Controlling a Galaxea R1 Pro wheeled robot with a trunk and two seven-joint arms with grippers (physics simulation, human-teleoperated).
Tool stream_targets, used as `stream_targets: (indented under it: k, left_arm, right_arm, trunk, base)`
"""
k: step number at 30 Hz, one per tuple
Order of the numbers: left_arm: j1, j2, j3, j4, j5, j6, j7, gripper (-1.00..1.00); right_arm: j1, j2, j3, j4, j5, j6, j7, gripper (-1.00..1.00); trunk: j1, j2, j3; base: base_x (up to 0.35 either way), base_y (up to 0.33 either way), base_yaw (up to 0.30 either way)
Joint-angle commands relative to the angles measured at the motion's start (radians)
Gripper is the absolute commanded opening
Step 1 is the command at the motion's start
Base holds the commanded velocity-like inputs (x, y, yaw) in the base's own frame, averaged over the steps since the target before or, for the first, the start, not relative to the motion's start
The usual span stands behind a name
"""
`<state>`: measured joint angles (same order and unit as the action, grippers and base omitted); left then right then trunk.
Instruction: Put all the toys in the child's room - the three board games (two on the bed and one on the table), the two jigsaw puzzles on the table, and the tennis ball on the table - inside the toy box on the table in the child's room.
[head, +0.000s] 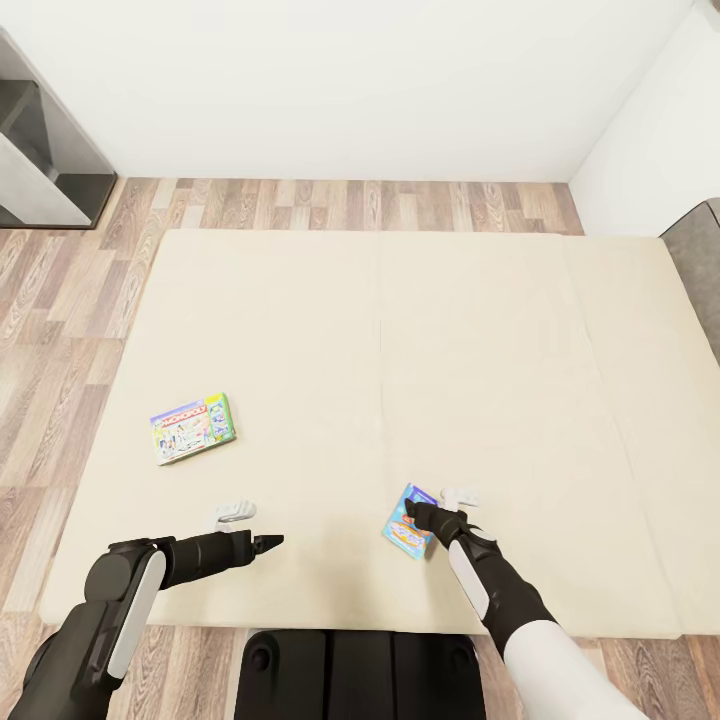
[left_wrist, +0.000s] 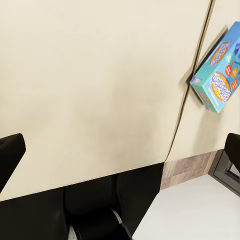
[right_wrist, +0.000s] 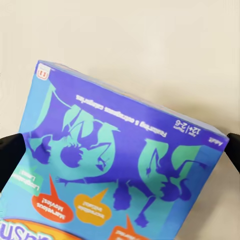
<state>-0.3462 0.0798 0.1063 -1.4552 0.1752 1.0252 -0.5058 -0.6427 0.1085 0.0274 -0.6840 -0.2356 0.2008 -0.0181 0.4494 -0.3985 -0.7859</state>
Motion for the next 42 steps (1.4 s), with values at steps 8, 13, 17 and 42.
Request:
stream_targets:
  k: [8, 13, 17, 42]
  left_arm:
    - [0.000, 0.000, 0.001, -0.001, 0.004, 0.007, 0.000, 1.00]
    - [0.000, 0.000, 0.001, -0.001, 0.004, 0.007, 0.000, 1.00]
    - [0.000, 0.000, 0.001, -0.001, 0.004, 0.007, 0.000, 1.00]
    - [0.000, 0.000, 0.001, -0.001, 0.004, 0.007, 0.000, 1.00]
  right_arm:
    - [0.000, 0.001, 0.002, -0.002, -0.008, 0.006, 0.043, 1.00]
    - [0.000, 0.001, 0.001, -0.002, -0.008, 0.010, 0.084, 1.00]
    - [0.000, 0.001, 0.000, -0.002, -0.008, 0.011, 0.111, 1.00]
    - [0.000, 0.004, 0.000, -0.002, -0.009, 0.012, 0.168, 1.00]
  trunk:
    - [0.001, -0.002, -0.001]
    - [0.001, -0.002, -0.001]
    - [0.001, -0.002, -0.001]
    - [0.001, -0.002, -0.001]
  base:
    - [0.000, 0.000, 0.000]
    - [0.000, 0.000, 0.000]
    - [0.000, 0.000, 0.000]
    - [0.000, 0.000, 0.000]
